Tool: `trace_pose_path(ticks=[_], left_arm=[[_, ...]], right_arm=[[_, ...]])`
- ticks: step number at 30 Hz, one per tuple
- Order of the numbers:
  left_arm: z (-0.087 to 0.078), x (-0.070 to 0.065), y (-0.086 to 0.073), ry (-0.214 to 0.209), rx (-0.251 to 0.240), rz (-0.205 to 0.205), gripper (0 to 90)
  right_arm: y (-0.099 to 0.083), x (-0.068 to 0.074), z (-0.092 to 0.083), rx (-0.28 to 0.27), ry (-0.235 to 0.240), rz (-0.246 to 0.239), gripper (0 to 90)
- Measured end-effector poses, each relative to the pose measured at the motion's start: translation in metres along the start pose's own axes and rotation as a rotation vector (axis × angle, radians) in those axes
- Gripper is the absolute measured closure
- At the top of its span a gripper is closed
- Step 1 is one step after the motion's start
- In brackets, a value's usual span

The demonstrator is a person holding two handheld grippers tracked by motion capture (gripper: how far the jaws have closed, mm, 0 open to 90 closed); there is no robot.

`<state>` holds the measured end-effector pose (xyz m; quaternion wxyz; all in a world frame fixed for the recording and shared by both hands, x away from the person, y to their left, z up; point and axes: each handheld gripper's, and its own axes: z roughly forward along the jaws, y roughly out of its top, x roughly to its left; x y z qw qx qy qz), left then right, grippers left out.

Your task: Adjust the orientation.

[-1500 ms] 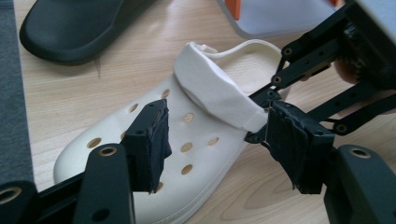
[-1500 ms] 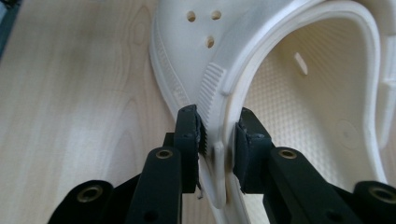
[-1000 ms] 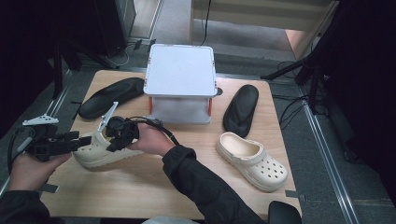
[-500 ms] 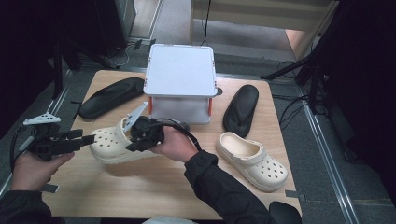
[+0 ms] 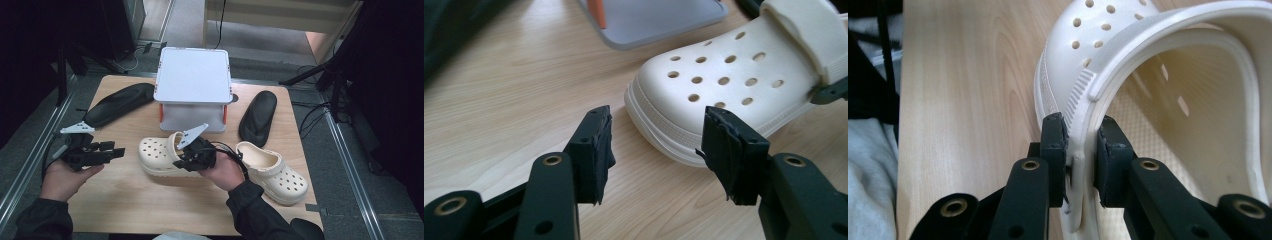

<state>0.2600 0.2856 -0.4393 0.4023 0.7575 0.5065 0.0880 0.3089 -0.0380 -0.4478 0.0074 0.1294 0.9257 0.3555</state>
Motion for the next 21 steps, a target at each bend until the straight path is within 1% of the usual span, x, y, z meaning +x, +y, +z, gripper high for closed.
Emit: trace_pose_path(ticks=[1,2,3,4,5,6,7,9,10,12,13,15,16,17,18,21], left_arm=[[0.004,-0.003,0.001,-0.014,0.005,0.002,50.5],[0.011,-0.01,0.002,-0.028,0.014,0.019,51.5],[0.015,-0.013,0.003,-0.028,0.019,0.03,53.4],[0.018,-0.016,0.003,-0.032,0.025,0.04,54.8],[0.021,-0.019,0.004,-0.039,0.028,0.049,56.2],[0.021,-0.019,0.004,-0.039,0.028,0.049,57.8],[0.026,-0.023,0.004,-0.056,0.019,0.05,59.8],[0.028,-0.024,0.004,-0.064,0.013,0.055,62.0],[0.03,-0.025,0.004,-0.069,0.016,0.062,63.8],[0.035,-0.026,0.005,-0.093,-0.001,0.047,65.2],[0.036,-0.027,0.005,-0.103,0.0,0.048,66.2],[0.038,-0.027,0.005,-0.109,-0.002,0.048,67.5],[0.044,-0.029,0.005,-0.11,0.01,0.063,68.4],[0.044,-0.029,0.005,-0.11,0.01,0.063,69.2],[0.049,-0.032,0.005,-0.112,0.026,0.077,69.9],[0.054,-0.035,0.004,-0.116,0.04,0.078,71.3]], right_arm=[[-0.005,-0.001,-0.001,-0.005,-0.004,0.022,78.4],[-0.009,-0.002,-0.001,-0.013,-0.016,0.035,78.4],[-0.013,-0.002,0.0,-0.014,-0.017,0.051,78.3],[-0.017,-0.003,0.001,-0.021,-0.025,0.054,78.4],[-0.02,-0.002,0.003,-0.013,-0.029,0.059,78.4],[-0.022,-0.001,0.005,-0.011,-0.035,0.063,78.3],[-0.024,-0.001,0.007,-0.007,-0.029,0.074,78.3],[-0.026,0.0,0.01,-0.005,-0.025,0.072,78.3],[-0.028,0.0,0.013,-0.002,-0.032,0.077,78.1],[-0.031,0.0,0.015,-0.004,-0.04,0.091,77.8],[-0.032,0.0,0.016,-0.001,-0.039,0.098,77.7],[-0.035,0.0,0.017,-0.006,-0.044,0.096,77.7],[-0.038,0.0,0.019,-0.01,-0.045,0.101,77.6],[-0.039,-0.001,0.019,-0.023,-0.043,0.106,77.6],[-0.04,-0.002,0.018,-0.029,-0.037,0.121,77.4],[-0.04,-0.001,0.018,-0.032,-0.048,0.119,75.9]])
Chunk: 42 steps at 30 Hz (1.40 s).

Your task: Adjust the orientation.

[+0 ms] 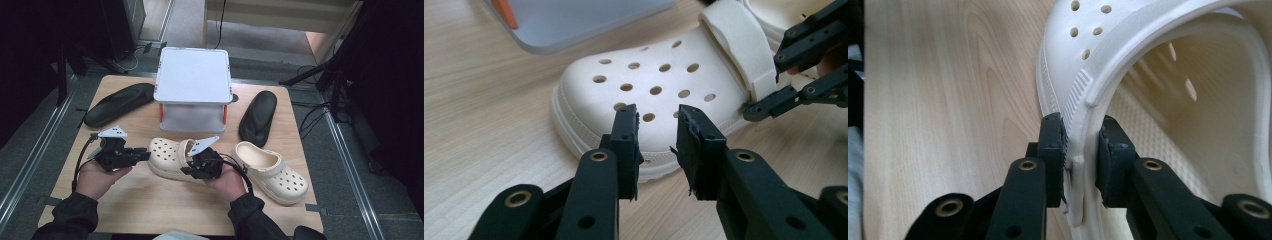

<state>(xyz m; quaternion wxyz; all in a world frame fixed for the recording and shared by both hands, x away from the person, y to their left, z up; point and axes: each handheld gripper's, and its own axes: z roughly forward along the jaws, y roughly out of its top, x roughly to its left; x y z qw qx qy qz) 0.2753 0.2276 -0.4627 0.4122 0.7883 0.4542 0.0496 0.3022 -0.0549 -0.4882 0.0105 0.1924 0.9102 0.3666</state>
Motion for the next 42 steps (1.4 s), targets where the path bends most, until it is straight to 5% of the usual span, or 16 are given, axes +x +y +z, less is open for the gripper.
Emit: trace_pose_path(ticks=[5,9,13,14,17,27,42], left_arm=[[0.003,-0.003,-0.001,0.001,0.01,0.014,75.9],[0.002,-0.005,-0.003,0.011,-0.012,0.019,80.3],[0.004,-0.005,-0.005,0.009,-0.003,0.017,83.4],[0.006,-0.005,-0.006,0.009,0.01,0.009,84.2],[0.009,-0.007,-0.008,0.008,0.015,0.011,86.0],[0.019,-0.011,-0.016,0.025,0.034,0.015,89.5],[0.03,-0.01,-0.024,0.03,0.052,-0.006,89.5]], right_arm=[[0.003,0.002,-0.006,0.016,-0.011,0.001,61.5],[0.003,0.002,-0.023,0.0,-0.001,0.005,61.4],[0.002,-0.001,-0.035,-0.006,0.006,0.016,70.7],[-0.001,-0.005,-0.043,-0.015,-0.001,0.031,82.1],[-0.006,-0.014,-0.048,-0.02,-0.03,0.061,90.0],[-0.01,-0.041,-0.036,-0.008,-0.148,0.103,90.0],[0.003,-0.054,-0.026,-0.025,-0.2,0.128,90.0]])
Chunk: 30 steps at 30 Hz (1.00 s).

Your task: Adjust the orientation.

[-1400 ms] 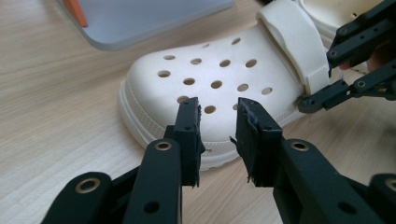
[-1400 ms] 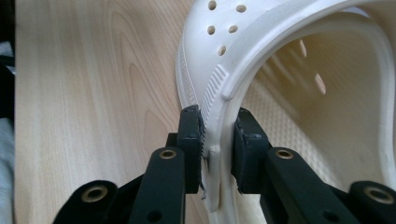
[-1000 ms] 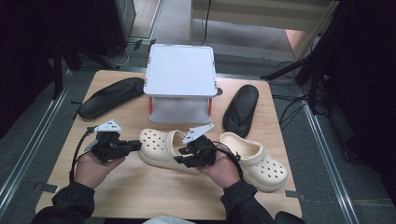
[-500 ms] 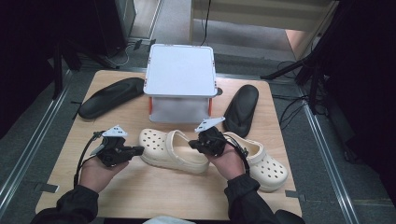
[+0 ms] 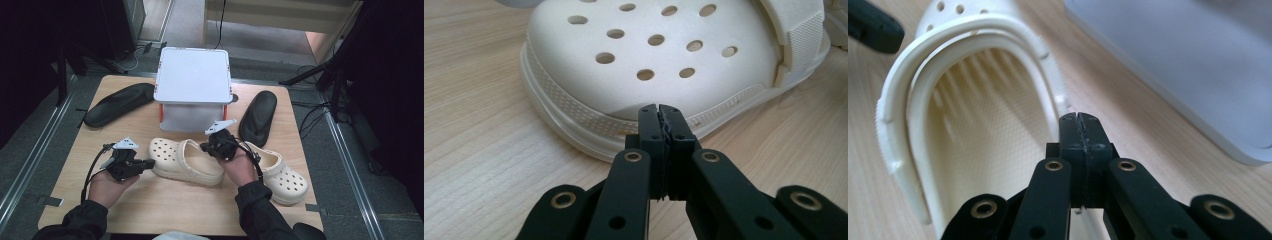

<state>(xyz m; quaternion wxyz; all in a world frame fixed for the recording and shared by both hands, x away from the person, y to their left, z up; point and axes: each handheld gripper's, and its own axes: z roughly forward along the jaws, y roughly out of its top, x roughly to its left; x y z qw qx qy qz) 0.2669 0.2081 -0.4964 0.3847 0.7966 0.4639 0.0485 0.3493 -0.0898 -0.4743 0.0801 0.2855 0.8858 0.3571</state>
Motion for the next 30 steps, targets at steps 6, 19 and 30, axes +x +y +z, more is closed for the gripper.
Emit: trace_pose_path(ticks=[6,19,30], left_arm=[[0.007,-0.003,-0.001,-0.009,0.023,0.005,89.5],[0.011,-0.007,-0.001,0.017,0.021,0.034,89.6],[0.017,0.001,0.006,0.004,0.017,0.006,89.5]], right_arm=[[0.001,-0.005,0.004,0.006,0.017,0.021,90.0],[0.001,-0.004,0.008,0.046,0.0,-0.002,90.0],[-0.007,0.005,-0.002,0.053,-0.007,-0.009,90.0]])
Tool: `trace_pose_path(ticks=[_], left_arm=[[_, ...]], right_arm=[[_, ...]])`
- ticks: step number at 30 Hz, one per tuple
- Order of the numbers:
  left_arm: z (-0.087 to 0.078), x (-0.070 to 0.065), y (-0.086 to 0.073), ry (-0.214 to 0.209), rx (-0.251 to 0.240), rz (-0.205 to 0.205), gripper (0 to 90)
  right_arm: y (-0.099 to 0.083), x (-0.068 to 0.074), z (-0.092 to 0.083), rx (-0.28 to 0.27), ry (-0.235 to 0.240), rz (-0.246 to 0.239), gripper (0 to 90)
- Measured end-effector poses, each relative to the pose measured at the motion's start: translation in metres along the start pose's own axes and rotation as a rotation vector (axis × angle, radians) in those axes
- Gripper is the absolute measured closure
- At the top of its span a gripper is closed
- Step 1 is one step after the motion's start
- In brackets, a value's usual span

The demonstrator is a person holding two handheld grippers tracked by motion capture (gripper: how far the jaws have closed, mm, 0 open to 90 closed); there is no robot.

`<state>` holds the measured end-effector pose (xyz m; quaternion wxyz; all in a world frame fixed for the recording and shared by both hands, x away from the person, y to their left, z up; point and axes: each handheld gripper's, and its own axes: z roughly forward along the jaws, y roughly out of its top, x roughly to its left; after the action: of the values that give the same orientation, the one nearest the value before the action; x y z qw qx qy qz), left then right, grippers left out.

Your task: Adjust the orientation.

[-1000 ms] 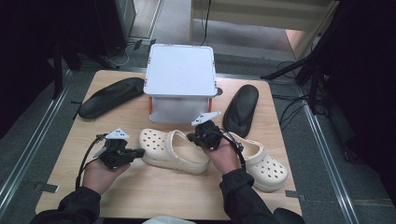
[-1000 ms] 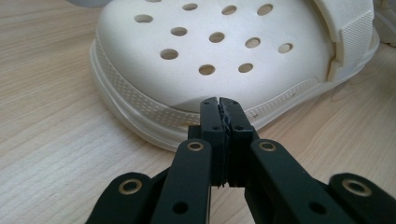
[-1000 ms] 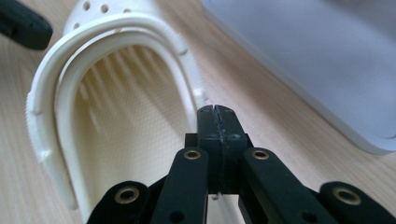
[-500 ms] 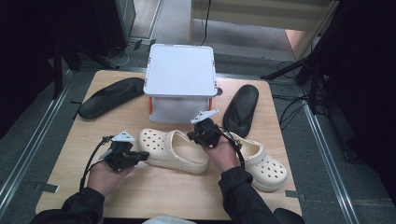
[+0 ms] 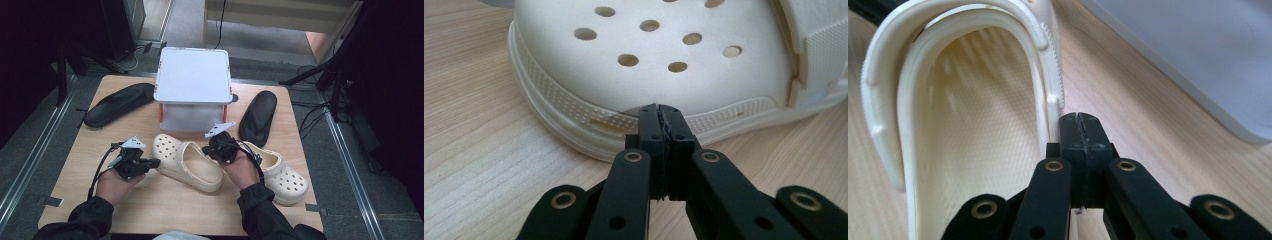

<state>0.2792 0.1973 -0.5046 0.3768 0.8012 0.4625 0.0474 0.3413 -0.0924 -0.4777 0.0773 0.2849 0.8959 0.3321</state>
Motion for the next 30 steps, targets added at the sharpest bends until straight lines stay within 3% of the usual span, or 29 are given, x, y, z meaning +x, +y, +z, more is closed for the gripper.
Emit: trace_pose_path(ticks=[6,13,19,24,30], left_arm=[[0.003,0.001,0.005,0.011,0.006,0.004,89.8],[0.012,0.004,0.016,0.013,0.007,0.003,89.9],[0.015,0.009,0.023,0.021,0.005,0.005,90.0],[0.017,0.013,0.027,0.01,-0.003,-0.012,90.0],[0.019,0.015,0.032,0.018,0.006,0.004,90.0]], right_arm=[[-0.011,0.008,-0.006,-0.012,0.004,0.025,90.0],[-0.02,0.022,-0.01,-0.013,0.016,0.019,90.0],[-0.028,0.039,-0.007,-0.016,0.024,0.021,90.0],[-0.031,0.046,-0.002,-0.027,0.028,0.033,90.0],[-0.032,0.054,0.002,-0.035,0.04,0.04,90.0]])
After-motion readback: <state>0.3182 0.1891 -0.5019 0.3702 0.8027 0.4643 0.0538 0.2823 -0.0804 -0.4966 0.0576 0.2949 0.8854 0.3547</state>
